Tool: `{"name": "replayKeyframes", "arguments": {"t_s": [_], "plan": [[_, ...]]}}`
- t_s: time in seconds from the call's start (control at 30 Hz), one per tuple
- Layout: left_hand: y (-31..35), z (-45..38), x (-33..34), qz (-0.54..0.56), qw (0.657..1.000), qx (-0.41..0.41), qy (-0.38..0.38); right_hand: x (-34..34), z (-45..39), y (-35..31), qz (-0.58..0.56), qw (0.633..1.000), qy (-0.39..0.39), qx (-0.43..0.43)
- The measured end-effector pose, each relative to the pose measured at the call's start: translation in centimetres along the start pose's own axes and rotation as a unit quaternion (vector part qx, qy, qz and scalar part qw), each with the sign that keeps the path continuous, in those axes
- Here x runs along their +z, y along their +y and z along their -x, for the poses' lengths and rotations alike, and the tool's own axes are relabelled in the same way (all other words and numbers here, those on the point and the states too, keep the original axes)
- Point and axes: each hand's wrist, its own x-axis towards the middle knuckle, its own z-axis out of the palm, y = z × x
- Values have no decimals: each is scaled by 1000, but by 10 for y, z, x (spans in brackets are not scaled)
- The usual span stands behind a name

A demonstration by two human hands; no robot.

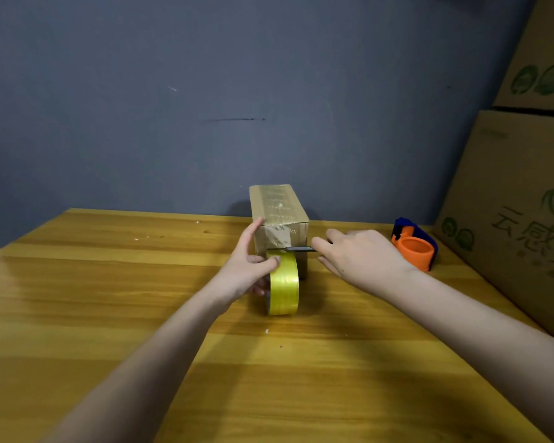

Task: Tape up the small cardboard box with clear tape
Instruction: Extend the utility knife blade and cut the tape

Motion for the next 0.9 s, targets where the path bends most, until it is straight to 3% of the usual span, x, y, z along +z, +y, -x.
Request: {"name": "replayKeyframes", "arguments": {"t_s": [0.5,0.77,0.9], "plan": [[2,0,-1,-10,1000,-3,10,11,11,9,34,998,-49,31],[-2,18,8,-41,997,51,35,35,41,8,-65,987,-59,138],[-8,28,11,-16,998,34,40,44,61,2,-146,966,-55,204]]}}
